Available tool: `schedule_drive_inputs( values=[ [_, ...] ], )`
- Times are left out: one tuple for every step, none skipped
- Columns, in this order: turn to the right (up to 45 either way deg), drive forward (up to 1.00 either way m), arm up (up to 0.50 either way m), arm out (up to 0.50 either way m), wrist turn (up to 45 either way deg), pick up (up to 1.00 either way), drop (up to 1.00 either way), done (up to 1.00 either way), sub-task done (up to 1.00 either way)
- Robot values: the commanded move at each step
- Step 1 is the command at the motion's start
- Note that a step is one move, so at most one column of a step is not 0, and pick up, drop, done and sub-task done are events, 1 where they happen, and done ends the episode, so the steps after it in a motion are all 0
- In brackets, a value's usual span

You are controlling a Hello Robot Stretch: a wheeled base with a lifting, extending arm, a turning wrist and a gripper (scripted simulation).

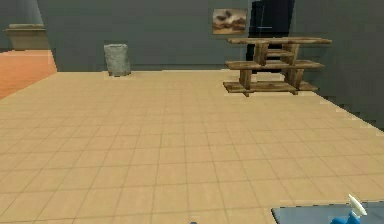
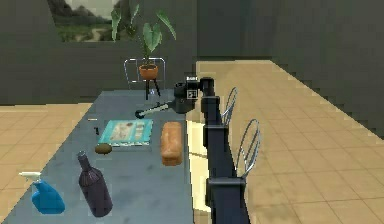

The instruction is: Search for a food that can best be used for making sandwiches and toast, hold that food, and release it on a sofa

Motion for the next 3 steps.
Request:
schedule_drive_inputs(
  values=[
    [0.0, 0.0, 0.0, 0.0, 21.0, 0.0, 0.0, 0.0, 0.0],
    [0.0, 0.0, -0.3, 0.0, 0.0, 0.0, 0.0, 0.0, 0.0],
    [0.0, 0.0, 0.0, 0.0, 0.0, 1.0, 0.0, 0.0, 0.0]
  ],
)
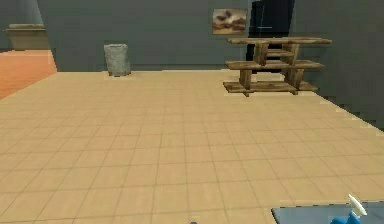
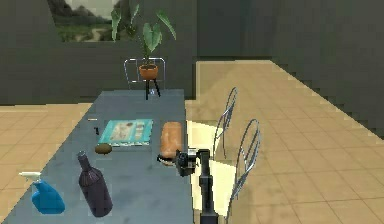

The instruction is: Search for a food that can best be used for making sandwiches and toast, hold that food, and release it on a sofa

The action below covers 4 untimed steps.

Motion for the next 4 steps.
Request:
schedule_drive_inputs(
  values=[
    [0.0, 0.0, 0.1, 0.0, 0.0, 0.0, 0.0, 0.0, 0.0],
    [0.0, 0.0, 0.3, 0.0, 0.0, 0.0, 0.0, 0.0, 0.0],
    [0.0, 0.0, 0.0, 0.0, -45.0, 0.0, 0.0, 0.0, 0.0],
    [0.0, 0.0, 0.0, 0.0, -45.0, 0.0, 0.0, 0.0, 0.0]
  ],
)
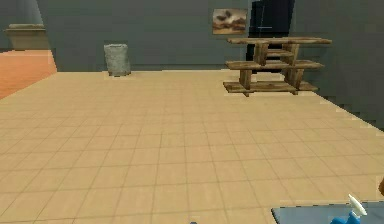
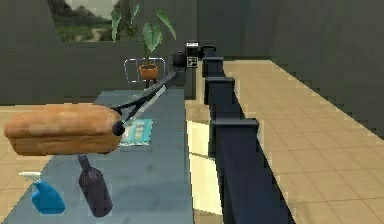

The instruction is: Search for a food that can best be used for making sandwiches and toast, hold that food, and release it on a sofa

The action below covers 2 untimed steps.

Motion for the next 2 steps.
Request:
schedule_drive_inputs(
  values=[
    [0.0, 0.0, 0.0, 0.0, -15.0, 0.0, 0.0, 0.0, 0.0],
    [0.0, 0.0, 0.0, -0.46, 0.0, 0.0, 0.0, 0.0, 0.0]
  ],
)
